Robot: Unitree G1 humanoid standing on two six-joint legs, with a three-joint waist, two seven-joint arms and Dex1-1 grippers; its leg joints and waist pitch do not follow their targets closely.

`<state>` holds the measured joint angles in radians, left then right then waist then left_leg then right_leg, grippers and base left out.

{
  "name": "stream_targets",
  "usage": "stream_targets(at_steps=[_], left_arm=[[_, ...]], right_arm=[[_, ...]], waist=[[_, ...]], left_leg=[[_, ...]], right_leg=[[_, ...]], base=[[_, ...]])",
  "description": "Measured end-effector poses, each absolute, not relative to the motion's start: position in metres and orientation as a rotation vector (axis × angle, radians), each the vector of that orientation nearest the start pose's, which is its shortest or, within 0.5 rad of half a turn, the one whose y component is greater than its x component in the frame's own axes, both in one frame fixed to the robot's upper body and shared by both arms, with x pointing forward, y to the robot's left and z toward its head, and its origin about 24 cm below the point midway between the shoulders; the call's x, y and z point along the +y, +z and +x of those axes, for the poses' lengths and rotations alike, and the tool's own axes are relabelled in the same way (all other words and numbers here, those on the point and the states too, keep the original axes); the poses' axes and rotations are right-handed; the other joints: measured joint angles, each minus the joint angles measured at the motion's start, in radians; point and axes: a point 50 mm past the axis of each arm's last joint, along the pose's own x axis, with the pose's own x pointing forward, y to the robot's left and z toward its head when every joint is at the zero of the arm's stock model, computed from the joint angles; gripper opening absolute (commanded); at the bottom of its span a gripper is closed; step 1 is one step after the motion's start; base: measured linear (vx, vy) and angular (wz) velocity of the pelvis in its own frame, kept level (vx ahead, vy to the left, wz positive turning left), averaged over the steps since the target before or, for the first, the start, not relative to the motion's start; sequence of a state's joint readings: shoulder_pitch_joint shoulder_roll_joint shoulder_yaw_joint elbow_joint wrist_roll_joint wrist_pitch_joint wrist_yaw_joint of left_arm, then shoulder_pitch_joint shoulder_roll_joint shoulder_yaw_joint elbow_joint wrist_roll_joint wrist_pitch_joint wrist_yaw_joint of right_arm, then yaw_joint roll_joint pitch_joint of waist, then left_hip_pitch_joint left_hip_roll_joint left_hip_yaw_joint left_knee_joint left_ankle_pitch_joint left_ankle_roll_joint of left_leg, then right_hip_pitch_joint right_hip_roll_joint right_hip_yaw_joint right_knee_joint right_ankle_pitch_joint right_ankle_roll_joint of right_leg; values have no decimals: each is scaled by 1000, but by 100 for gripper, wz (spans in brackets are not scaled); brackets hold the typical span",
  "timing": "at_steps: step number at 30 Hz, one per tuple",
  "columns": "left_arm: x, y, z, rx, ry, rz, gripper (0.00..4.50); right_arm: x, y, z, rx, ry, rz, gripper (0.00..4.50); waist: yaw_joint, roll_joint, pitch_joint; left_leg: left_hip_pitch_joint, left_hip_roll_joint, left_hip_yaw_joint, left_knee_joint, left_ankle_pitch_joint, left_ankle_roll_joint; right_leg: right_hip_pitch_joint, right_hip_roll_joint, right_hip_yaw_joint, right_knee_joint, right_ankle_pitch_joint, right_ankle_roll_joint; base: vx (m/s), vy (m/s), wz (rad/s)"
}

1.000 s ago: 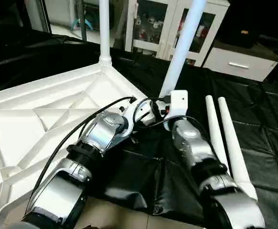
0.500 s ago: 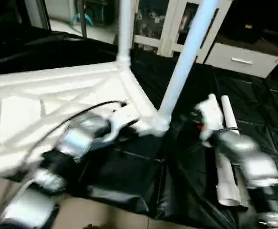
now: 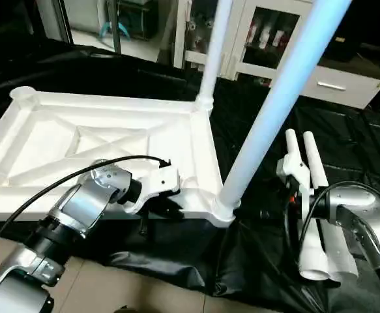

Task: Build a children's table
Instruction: Insert table leg to table base

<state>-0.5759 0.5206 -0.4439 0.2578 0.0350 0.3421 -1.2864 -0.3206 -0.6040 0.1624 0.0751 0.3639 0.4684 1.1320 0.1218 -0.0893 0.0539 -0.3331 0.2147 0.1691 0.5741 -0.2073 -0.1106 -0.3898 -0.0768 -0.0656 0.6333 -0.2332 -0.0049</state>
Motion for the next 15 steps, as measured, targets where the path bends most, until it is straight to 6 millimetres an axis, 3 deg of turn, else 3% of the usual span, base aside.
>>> stream_targets(at_steps=[6, 15], left_arm=[[133, 76, 296, 594, -1448, 610, 0], [132, 75, 296, 597, -1450, 620, 0]], right_arm=[[-172, 83, 280, 442, 1282, -161, 438], [-158, 77, 287, 456, 1332, -198, 365]], waist=[[0, 0, 0], [4, -1, -1]], left_leg=[[0, 1, 0, 5, 0, 0], [0, 2, 0, 12, 0, 0]], right_leg=[[0, 0, 0, 6, 0, 0], [-1, 0, 0, 12, 0, 0]], base=[[0, 0, 0], [0, 0, 0]])
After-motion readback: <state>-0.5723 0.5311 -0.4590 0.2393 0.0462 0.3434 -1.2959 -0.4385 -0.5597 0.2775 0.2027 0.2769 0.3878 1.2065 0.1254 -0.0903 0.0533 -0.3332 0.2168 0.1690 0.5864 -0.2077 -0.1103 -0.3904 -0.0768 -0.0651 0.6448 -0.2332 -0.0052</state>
